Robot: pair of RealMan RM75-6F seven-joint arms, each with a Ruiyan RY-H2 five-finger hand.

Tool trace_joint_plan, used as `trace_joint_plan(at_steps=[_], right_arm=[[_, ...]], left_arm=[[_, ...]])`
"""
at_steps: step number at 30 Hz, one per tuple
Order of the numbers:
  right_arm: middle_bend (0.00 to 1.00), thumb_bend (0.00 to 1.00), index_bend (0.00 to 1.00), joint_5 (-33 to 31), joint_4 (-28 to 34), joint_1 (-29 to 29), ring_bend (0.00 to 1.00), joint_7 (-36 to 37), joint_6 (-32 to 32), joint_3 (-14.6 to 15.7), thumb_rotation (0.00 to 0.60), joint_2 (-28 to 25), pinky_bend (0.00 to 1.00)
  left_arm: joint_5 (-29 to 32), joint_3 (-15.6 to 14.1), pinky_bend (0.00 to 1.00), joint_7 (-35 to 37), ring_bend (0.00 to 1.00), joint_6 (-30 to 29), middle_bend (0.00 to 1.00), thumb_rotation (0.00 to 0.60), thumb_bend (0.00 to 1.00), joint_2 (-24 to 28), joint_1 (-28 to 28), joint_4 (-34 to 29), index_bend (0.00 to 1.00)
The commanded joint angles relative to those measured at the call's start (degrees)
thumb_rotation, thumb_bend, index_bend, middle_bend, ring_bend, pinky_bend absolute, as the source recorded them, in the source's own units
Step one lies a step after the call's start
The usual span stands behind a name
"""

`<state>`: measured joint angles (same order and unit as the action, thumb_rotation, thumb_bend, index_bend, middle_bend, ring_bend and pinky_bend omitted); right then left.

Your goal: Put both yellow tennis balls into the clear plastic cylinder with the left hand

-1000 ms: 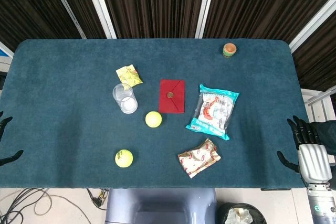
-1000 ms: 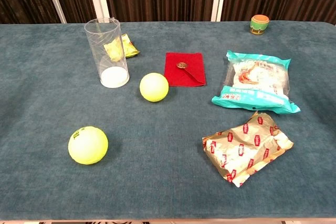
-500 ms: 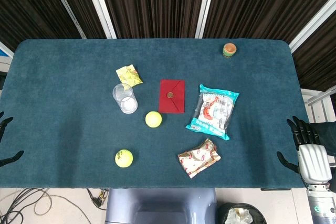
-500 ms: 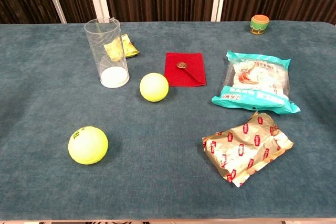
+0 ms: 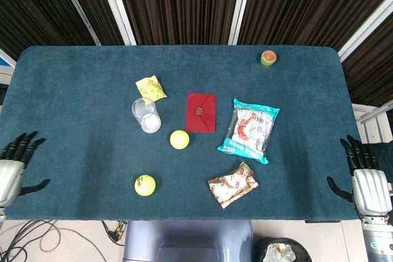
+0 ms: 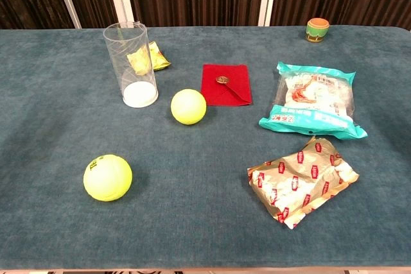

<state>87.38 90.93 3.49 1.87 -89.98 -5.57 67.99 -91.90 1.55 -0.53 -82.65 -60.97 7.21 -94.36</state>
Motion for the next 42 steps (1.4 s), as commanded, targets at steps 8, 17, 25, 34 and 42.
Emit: trace_joint_plan(at_steps=[8, 17, 25, 34, 42], right_arm=[[0.0, 0.34, 0.0, -0.18, 0.13, -0.13, 0.05, -0.05, -0.2, -0.14, 0.6, 0.0, 0.09], [0.0, 0.34, 0.0, -0.4, 0.23, -0.3, 0.05, 0.11, -0.59, -0.43, 0.6, -0.11, 0.09], [0.0, 0.34, 0.0, -0.66, 0.28, -0.48, 0.05, 0.31, -0.92, -0.69, 0.6, -0.18, 0.09], [0.0, 0.34, 0.0, -1.13, 0.5, -0.7, 0.05, 0.8, -1.36, -1.14, 0.6, -0.3, 0.09], [0.0, 0.34, 0.0, -1.42, 0.64, -0.78, 0.05, 0.77, -1.41, -1.33, 0.6, -0.2, 0.09]], left_arm=[[-3.89, -1.2, 0.1, -7.28, 0.0, 18.61, 0.03, 0.6, 0.06, 2.59, 11.94, -13.87, 0.14], [2.46, -0.37, 0.09, -14.76, 0.0, 31.84, 0.03, 0.6, 0.04, -4.6, 19.05, -14.12, 0.14], [6.6, -0.54, 0.09, -20.3, 0.0, 37.3, 0.04, 0.6, 0.04, -10.28, 22.82, -12.53, 0.14], [8.55, -1.37, 0.14, -28.12, 0.04, 36.63, 0.08, 0.6, 0.07, -15.36, 24.03, -9.3, 0.14], [9.12, -2.32, 0.28, -31.22, 0.14, 35.51, 0.17, 0.6, 0.15, -17.78, 24.48, -7.19, 0.21]])
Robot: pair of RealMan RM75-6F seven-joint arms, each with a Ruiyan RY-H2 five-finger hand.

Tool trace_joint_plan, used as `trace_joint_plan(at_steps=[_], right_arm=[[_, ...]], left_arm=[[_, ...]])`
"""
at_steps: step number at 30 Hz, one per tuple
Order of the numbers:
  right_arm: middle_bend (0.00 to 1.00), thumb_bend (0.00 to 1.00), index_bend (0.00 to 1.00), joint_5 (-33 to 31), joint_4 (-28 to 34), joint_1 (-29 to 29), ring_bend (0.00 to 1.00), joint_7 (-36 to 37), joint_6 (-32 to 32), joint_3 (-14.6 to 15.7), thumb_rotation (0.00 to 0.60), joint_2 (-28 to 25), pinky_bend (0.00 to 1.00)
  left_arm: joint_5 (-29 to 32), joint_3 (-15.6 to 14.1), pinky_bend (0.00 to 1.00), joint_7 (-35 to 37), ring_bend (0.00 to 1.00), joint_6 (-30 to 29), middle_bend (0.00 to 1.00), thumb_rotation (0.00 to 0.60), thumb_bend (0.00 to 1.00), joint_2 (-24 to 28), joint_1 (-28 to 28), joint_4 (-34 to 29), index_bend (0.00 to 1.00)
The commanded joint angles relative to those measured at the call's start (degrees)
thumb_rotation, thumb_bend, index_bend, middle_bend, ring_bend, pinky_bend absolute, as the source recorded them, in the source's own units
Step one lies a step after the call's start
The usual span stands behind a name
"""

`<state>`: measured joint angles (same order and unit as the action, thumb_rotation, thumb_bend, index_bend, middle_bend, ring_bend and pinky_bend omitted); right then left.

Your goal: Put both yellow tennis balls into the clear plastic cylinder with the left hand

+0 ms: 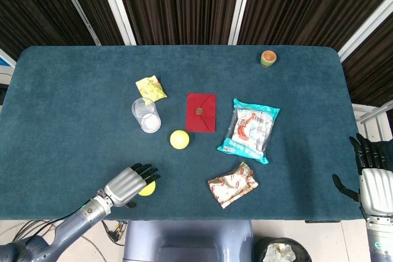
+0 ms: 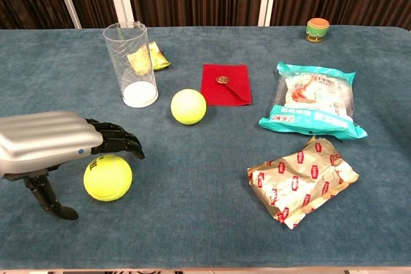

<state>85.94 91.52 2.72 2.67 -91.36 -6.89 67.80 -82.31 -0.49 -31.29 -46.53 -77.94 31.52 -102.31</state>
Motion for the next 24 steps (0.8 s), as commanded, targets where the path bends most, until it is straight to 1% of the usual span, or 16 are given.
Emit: trace_joint_plan(at_steps=[1, 4, 7, 10, 12, 15, 20, 24], right_arm=[[0.0, 0.34, 0.0, -0.02, 0.03, -0.01, 0.05, -0.08, 0.02, -0.01, 0.6, 0.03, 0.09], [0.0, 0.34, 0.0, -0.07, 0.09, -0.02, 0.05, -0.23, 0.03, -0.05, 0.6, 0.06, 0.09], [0.0, 0.34, 0.0, -0.24, 0.11, -0.04, 0.05, -0.27, 0.06, -0.11, 0.6, 0.07, 0.09], [0.0, 0.34, 0.0, -0.4, 0.14, -0.06, 0.05, -0.21, 0.1, -0.19, 0.6, 0.04, 0.09], [0.0, 0.34, 0.0, -0.47, 0.14, -0.07, 0.05, -0.15, 0.12, -0.24, 0.6, 0.05, 0.09], [0.0, 0.34, 0.0, -0.44, 0.1, -0.02, 0.05, -0.07, 0.21, -0.26, 0.6, 0.07, 0.09], [0.0, 0.34, 0.0, -0.37, -0.2, 0.05, 0.05, 0.04, 0.26, -0.28, 0.6, 0.24, 0.09], [0.0, 0.34, 0.0, -0.82, -0.15, 0.03, 0.05, -0.03, 0.43, -0.42, 0.6, 0.3, 0.09]], left_arm=[[-1.31, -0.42, 0.31, -0.48, 0.16, -1.21, 0.18, 0.6, 0.16, -1.52, 0.21, 1.38, 0.22], [-3.28, -0.99, 0.36, 0.11, 0.18, -2.48, 0.21, 0.6, 0.19, -3.06, 0.19, 3.16, 0.23], [-3.53, -1.77, 0.4, 0.02, 0.21, -2.3, 0.25, 0.6, 0.2, -3.78, 0.33, 4.77, 0.26], [-3.29, -2.08, 0.46, -0.12, 0.27, -2.39, 0.33, 0.6, 0.24, -4.43, 0.39, 6.11, 0.31], [-3.67, -2.24, 0.52, 0.15, 0.32, -3.1, 0.39, 0.6, 0.27, -5.01, 0.26, 6.99, 0.37], [-5.08, -2.46, 0.56, 1.04, 0.37, -4.35, 0.46, 0.6, 0.32, -5.96, 0.23, 8.71, 0.44], [-8.12, -2.31, 0.57, 3.76, 0.38, -7.72, 0.49, 0.6, 0.34, -6.95, 0.09, 11.71, 0.47], [-9.71, -1.12, 0.57, 7.54, 0.38, -11.05, 0.47, 0.6, 0.34, -5.61, 0.1, 11.75, 0.47]])
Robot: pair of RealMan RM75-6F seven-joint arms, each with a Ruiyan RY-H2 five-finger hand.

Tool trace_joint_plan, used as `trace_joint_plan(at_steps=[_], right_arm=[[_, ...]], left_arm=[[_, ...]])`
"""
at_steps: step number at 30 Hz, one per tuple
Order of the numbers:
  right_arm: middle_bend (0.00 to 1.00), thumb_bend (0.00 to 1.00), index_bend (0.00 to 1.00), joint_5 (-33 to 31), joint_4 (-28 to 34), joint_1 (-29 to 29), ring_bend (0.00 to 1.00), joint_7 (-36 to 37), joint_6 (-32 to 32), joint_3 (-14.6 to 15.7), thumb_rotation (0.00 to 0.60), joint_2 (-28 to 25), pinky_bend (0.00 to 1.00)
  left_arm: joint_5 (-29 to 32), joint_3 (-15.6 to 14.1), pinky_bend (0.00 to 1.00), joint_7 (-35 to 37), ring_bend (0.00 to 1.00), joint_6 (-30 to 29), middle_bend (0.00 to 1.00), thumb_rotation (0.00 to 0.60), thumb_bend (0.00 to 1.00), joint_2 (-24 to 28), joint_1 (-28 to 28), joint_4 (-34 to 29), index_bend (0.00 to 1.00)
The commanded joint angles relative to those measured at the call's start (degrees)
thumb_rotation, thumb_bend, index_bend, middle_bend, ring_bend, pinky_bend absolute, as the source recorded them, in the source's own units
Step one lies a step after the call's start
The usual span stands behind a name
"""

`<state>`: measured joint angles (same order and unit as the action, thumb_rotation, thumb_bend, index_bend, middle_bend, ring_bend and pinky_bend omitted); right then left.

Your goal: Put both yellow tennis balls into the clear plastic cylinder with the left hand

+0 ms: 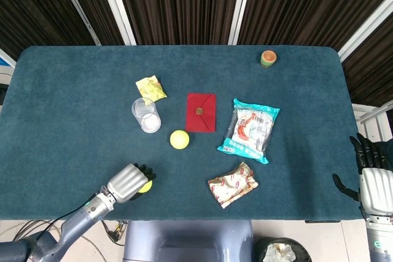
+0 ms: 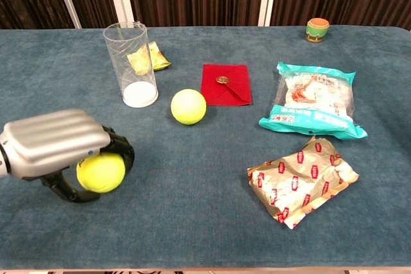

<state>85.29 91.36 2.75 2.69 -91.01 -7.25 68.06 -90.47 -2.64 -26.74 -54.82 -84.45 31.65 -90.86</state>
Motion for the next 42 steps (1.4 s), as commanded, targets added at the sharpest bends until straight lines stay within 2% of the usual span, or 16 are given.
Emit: trace_joint_plan(at_steps=[1, 4, 8, 12, 18, 23, 27, 31, 37, 42], right_arm=[[0.0, 0.34, 0.0, -0.28, 0.01, 0.01, 0.05, -0.09, 0.15, -0.08, 0.6, 0.07, 0.09], [0.0, 0.34, 0.0, -0.48, 0.15, 0.01, 0.05, -0.33, 0.34, -0.08, 0.6, 0.1, 0.09], [0.0, 0.34, 0.0, -0.54, 0.27, 0.15, 0.05, -1.12, 0.71, 0.07, 0.6, 0.47, 0.09], [0.0, 0.34, 0.0, -0.48, 0.39, 0.28, 0.05, -2.13, 1.03, 0.27, 0.6, 0.85, 0.09], [0.0, 0.34, 0.0, -0.85, 0.47, 0.35, 0.05, -2.76, 1.37, 0.26, 0.6, 1.12, 0.09], [0.0, 0.34, 0.0, -0.91, 0.49, 0.43, 0.05, -3.0, 1.68, 0.37, 0.6, 1.2, 0.09], [0.0, 0.34, 0.0, -1.02, 0.41, 0.44, 0.05, -2.95, 1.77, 0.33, 0.6, 1.22, 0.09], [0.0, 0.34, 0.0, -1.42, 0.32, 0.37, 0.05, -2.72, 1.64, 0.03, 0.6, 1.13, 0.09], [0.0, 0.33, 0.0, -1.73, 0.21, 0.31, 0.05, -2.52, 1.57, -0.2, 0.6, 1.05, 0.09], [0.0, 0.34, 0.0, -1.99, 0.04, 0.35, 0.05, -2.1, 1.66, -0.4, 0.6, 0.97, 0.09]], left_arm=[[-1.82, 1.57, 0.57, 3.84, 0.38, -3.58, 0.47, 0.6, 0.34, 1.56, 0.07, -0.14, 0.47], [-2.48, 3.9, 0.57, 5.84, 0.38, -6.14, 0.46, 0.6, 0.34, 4.57, 0.68, -2.2, 0.47], [-0.69, 8.6, 0.57, 6.14, 0.38, -7.22, 0.45, 0.6, 0.34, 9.25, 2.38, -6.07, 0.47], [4.48, 14.49, 0.57, 4.27, 0.38, -6.08, 0.45, 0.6, 0.34, 13.92, 4.79, -10.3, 0.47], [12.52, 19.73, 0.57, -1.54, 0.38, -3.44, 0.45, 0.6, 0.33, 17.18, 8.13, -12.86, 0.47], [17.45, 20.69, 0.57, -8.89, 0.38, -1.42, 0.45, 0.6, 0.34, 16.88, 11.17, -11.48, 0.47], [23.75, 21.7, 0.57, -12.54, 0.38, -1.16, 0.45, 0.6, 0.34, 13.98, 13.52, -8.78, 0.47], [28.37, 21.26, 0.57, -16.3, 0.38, 0.05, 0.45, 0.6, 0.33, 11.59, 15.99, -5.58, 0.47], [33.54, 20.46, 0.57, -17.24, 0.38, 0.67, 0.45, 0.6, 0.33, 7.93, 18.12, -2.14, 0.47], [35.46, 19.68, 0.56, -16.56, 0.38, 0.94, 0.44, 0.6, 0.33, 6.0, 19.09, 0.54, 0.47]])
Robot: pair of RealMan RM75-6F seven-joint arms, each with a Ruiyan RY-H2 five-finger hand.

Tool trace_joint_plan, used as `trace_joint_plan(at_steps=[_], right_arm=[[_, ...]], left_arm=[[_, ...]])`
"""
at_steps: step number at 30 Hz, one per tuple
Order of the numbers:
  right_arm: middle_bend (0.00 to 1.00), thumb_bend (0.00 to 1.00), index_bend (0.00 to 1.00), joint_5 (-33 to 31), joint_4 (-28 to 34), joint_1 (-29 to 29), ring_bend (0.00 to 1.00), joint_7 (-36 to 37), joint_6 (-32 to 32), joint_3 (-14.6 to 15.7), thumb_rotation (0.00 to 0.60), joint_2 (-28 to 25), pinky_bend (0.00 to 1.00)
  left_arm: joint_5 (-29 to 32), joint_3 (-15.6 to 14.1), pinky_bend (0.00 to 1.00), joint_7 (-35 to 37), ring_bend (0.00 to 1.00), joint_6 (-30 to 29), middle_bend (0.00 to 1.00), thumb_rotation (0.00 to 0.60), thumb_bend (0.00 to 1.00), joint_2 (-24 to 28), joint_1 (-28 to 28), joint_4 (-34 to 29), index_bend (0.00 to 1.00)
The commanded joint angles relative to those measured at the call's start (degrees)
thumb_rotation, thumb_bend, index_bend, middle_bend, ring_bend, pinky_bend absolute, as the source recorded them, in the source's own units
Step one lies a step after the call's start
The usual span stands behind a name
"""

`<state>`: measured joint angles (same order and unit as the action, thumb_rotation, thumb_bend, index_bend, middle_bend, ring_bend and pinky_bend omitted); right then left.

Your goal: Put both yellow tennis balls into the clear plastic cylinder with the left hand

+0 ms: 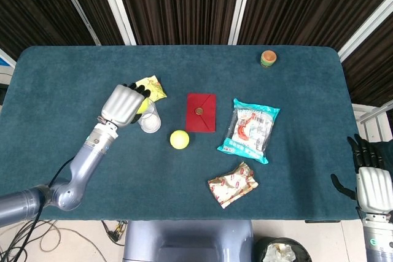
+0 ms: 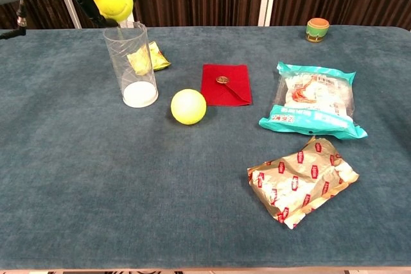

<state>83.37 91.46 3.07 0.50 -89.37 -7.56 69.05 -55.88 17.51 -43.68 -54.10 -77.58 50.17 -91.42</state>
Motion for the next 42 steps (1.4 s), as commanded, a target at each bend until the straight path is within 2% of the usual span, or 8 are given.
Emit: trace_joint_plan(at_steps=[1, 4, 10, 17, 28, 34, 42], right_arm=[[0.0, 0.34, 0.0, -0.08, -0.11, 0.01, 0.05, 0.17, -0.01, -0.11, 0.6, -0.02, 0.09], [0.0, 0.34, 0.0, -0.05, -0.11, -0.04, 0.05, 0.34, -0.1, -0.12, 0.6, -0.06, 0.09], [0.0, 0.34, 0.0, -0.16, -0.03, -0.08, 0.05, 0.28, -0.15, -0.19, 0.6, -0.06, 0.09], [0.0, 0.34, 0.0, -0.54, -0.08, 0.05, 0.05, -0.12, 0.27, -0.23, 0.6, 0.14, 0.09], [0.0, 0.34, 0.0, -1.03, 0.06, -0.11, 0.05, 0.0, 0.02, -0.57, 0.6, 0.1, 0.09], [0.0, 0.34, 0.0, -1.59, 0.26, -0.14, 0.05, -0.42, 0.11, -0.76, 0.6, 0.24, 0.09], [0.0, 0.34, 0.0, -2.2, 0.39, -0.22, 0.05, -1.25, 0.01, -1.0, 0.6, 0.51, 0.09]], left_arm=[[1.16, -0.68, 0.56, 0.6, 0.38, 0.26, 0.44, 0.6, 0.32, -1.21, 0.77, 1.66, 0.47], [1.87, -1.11, 0.55, 1.05, 0.36, 0.22, 0.42, 0.6, 0.28, -1.91, 1.14, 2.93, 0.46], [3.83, -1.7, 0.45, 1.5, 0.26, 0.64, 0.3, 0.6, 0.08, -2.32, 1.84, 3.6, 0.39], [3.02, -1.04, 0.42, 3.42, 0.24, -1.67, 0.25, 0.6, 0.06, -2.31, 2.32, 2.16, 0.36], [2.95, -1.38, 0.41, 0.88, 0.24, -4.89, 0.25, 0.6, 0.06, 0.31, 2.64, -1.44, 0.36], [-0.39, -1.88, 0.39, 3.96, 0.22, -6.43, 0.24, 0.6, 0.06, 2.51, 1.42, -6.33, 0.34], [-6.83, -3.45, 0.27, 9.28, 0.12, -5.14, 0.14, 0.6, 0.0, 2.8, 1.32, -9.33, 0.28]])
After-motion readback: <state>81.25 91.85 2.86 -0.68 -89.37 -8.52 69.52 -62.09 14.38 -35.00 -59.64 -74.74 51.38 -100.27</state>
